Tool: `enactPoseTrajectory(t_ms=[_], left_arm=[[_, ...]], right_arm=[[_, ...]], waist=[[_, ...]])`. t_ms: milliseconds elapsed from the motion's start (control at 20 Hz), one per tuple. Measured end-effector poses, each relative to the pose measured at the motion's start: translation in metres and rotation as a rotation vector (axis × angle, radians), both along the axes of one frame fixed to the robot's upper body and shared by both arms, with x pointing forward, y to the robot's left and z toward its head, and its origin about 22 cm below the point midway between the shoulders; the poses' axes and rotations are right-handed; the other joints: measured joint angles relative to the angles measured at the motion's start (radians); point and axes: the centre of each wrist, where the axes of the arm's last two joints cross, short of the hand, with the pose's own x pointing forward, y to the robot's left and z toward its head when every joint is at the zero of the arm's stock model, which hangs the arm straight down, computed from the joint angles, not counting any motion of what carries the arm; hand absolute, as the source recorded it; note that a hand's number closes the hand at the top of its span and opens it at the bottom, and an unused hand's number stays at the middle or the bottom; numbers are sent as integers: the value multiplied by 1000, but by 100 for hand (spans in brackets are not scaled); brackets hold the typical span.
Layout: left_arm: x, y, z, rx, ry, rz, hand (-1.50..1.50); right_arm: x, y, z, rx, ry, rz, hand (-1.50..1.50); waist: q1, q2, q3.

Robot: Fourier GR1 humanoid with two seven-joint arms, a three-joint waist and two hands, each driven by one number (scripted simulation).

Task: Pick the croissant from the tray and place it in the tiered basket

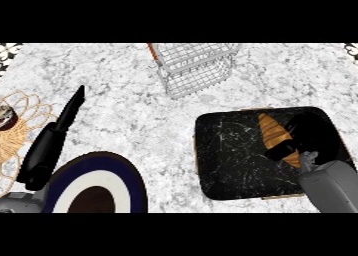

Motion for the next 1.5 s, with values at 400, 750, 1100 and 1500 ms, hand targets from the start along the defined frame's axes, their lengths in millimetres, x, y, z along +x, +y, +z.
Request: enactPoseTrajectory(t_ms=[400,750,1100,1500], left_arm=[[-2,8,-5,-1,14,31,0],[-7,16,-7,8,25,67,0],[-6,8,-6,4,19,39,0],[-4,3,-3,2,14,-2,0]], right_arm=[[-32,14,15,-91,-114,-18,150],[-81,33,30,-78,-253,-78,150],[-122,68,91,4,-565,-71,150],[-128,101,138,-42,-776,12,150]], waist=[[-29,-7,1],[-63,-16,-1],[-40,-11,-1],[1,-1,-2]])
